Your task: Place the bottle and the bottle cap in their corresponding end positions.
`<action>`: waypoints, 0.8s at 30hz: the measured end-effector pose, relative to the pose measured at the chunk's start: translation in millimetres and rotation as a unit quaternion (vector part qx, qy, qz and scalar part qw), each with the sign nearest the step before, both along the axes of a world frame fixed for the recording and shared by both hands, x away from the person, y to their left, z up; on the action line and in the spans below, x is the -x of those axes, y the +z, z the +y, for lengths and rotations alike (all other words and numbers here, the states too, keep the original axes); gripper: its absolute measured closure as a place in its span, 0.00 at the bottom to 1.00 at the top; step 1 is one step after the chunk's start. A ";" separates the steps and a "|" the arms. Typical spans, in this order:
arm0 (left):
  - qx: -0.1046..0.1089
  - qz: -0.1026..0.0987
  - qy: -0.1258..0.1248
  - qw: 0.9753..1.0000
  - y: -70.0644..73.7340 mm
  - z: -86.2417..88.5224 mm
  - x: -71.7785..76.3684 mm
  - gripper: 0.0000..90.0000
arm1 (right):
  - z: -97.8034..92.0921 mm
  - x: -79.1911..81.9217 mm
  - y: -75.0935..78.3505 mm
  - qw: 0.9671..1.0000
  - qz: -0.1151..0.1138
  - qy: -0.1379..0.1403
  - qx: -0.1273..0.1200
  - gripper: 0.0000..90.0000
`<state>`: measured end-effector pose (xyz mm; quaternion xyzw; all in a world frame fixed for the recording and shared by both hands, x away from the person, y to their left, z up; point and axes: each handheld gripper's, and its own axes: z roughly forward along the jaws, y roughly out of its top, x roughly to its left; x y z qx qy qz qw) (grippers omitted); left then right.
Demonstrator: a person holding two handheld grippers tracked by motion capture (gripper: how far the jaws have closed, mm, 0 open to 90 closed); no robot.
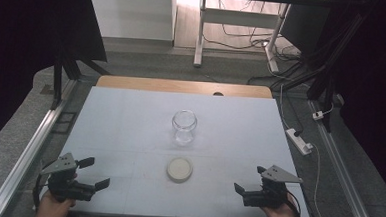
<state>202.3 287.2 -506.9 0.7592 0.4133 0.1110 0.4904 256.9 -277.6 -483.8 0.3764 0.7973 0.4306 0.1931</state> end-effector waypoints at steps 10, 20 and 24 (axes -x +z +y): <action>-0.016 0.014 0.036 0.999 -9.7 19.3 15.7 0.00 | -23.5 15.7 -7.7 0.999 0.019 -0.038 0.014 0.00; -0.046 0.034 0.059 0.997 -16.7 26.9 25.1 0.00 | -33.4 25.6 -9.5 0.998 0.034 -0.052 0.017 0.00; -0.053 0.039 0.060 0.996 -17.0 27.0 26.6 0.00 | -34.0 27.9 -9.5 0.998 0.035 -0.053 0.020 0.00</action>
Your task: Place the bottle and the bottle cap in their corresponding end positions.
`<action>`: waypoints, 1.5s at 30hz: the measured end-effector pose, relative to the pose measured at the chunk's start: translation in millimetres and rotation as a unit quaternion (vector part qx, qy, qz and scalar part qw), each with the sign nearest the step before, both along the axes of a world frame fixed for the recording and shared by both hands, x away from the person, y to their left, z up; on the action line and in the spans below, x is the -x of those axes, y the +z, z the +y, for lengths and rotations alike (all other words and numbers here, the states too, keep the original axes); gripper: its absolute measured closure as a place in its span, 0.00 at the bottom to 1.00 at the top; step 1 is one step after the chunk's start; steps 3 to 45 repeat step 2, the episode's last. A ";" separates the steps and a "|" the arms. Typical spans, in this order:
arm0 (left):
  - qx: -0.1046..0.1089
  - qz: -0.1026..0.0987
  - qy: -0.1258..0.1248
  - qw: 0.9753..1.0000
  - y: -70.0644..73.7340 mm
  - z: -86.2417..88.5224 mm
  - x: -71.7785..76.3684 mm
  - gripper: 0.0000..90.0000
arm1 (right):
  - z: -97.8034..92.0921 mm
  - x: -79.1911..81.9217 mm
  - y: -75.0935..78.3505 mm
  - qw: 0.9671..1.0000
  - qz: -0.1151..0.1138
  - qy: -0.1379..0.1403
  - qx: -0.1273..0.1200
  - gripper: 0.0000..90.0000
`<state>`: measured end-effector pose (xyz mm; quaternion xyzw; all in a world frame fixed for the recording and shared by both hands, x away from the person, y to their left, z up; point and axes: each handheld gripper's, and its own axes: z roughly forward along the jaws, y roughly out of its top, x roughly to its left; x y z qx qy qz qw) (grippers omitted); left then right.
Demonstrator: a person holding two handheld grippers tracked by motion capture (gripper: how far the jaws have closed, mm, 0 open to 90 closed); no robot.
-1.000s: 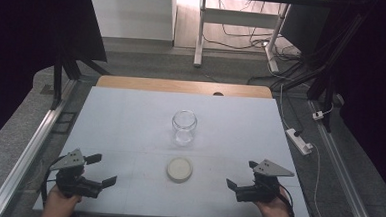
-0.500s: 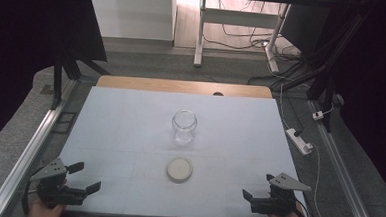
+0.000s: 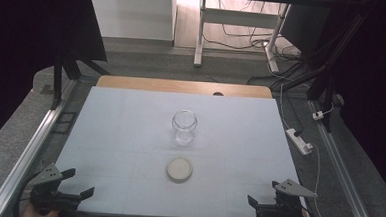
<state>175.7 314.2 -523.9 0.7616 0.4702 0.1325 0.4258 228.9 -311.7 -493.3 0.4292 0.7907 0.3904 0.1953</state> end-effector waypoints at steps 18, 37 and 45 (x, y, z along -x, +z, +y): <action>0.000 0.003 -0.001 1.000 -0.2 -0.2 -0.8 0.00 | 0.1 -0.1 -0.2 1.000 0.001 0.000 0.003 0.00; 0.000 0.003 -0.001 1.000 -0.2 -0.2 -0.8 0.00 | 0.1 -0.1 -0.2 1.000 0.001 0.000 0.003 0.00; 0.000 0.003 -0.001 1.000 -0.2 -0.2 -0.8 0.00 | 0.1 -0.1 -0.2 1.000 0.001 0.000 0.003 0.00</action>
